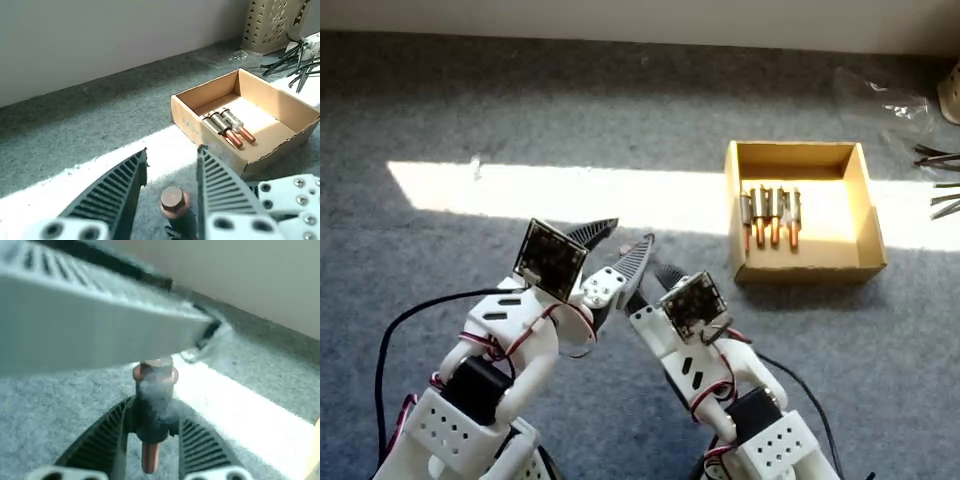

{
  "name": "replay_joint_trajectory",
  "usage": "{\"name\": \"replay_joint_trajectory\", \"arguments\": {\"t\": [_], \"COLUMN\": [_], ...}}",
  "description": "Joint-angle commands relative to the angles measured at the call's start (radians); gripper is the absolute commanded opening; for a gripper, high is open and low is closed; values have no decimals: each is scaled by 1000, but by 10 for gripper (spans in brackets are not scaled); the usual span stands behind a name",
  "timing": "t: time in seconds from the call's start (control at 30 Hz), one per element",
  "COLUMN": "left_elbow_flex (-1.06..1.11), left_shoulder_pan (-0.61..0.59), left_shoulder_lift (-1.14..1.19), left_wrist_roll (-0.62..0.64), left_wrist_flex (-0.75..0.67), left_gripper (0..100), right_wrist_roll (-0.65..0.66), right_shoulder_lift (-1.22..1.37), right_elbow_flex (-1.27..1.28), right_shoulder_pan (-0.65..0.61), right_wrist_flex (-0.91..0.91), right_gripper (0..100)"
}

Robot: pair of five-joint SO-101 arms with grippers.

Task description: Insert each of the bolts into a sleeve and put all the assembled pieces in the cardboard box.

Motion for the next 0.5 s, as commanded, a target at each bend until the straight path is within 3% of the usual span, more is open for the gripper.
{"name": "replay_joint_trajectory", "arguments": {"t": [0.0, 0.33, 0.47], "left_elbow_flex": [-7, -12, -18], "left_shoulder_pan": [-16, -88, -163], "left_shoulder_lift": [-8, -10, -12], "left_wrist_roll": [-8, -3, -2], "left_wrist_flex": [-18, -18, -18], "left_gripper": [167, 164, 163], "right_wrist_roll": [3, 3, 2], "right_shoulder_lift": [45, 53, 59], "right_elbow_flex": [-82, -85, -85], "right_shoulder_pan": [-8, 2, 99], "right_wrist_flex": [-7, -2, 7], "right_gripper": [5, 5, 5]}}
